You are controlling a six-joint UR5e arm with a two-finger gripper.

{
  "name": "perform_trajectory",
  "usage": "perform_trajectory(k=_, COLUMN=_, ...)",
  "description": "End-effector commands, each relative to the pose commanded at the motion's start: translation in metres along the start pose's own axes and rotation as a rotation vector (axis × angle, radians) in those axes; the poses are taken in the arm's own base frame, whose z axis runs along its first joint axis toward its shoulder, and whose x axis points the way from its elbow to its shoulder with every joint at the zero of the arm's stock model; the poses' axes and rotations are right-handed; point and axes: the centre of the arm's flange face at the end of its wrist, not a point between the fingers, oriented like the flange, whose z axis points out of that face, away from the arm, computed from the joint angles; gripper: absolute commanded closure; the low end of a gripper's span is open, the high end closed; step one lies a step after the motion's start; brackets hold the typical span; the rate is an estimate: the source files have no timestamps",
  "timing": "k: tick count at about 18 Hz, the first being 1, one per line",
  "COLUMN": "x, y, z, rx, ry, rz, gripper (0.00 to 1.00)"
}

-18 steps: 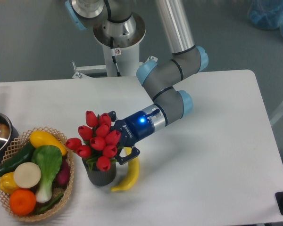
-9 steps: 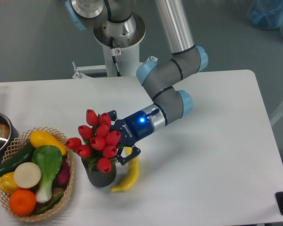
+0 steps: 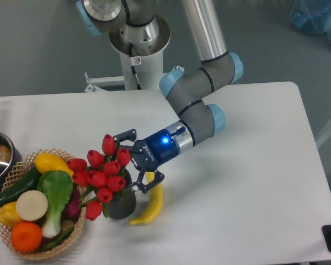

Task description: Insert the flowers into the vase

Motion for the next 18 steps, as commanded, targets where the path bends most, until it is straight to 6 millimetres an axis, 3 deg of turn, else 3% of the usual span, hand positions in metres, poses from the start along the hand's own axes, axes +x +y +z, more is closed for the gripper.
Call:
perform_trajectory(k=9, x=0.002, y=-0.006, z=-0.022, rx=-0.168, ry=-0.036, rz=0.019, gripper=0.00)
perform_trajectory(k=14, x=0.010, y=-0.026, z=-0.040, rx=-0.167, ry=-0.072, rz=0.045, gripper=0.00)
perform_trajectory(k=15, x=0.011, y=-0.033, z=-0.045, rx=-0.176, ry=-0.081, rz=0.058, gripper=0.00)
perform_trajectory(k=18, x=0.017, y=-0.081, z=-0.064, rx=-0.329, ry=-0.139, rz=0.118, gripper=0.00)
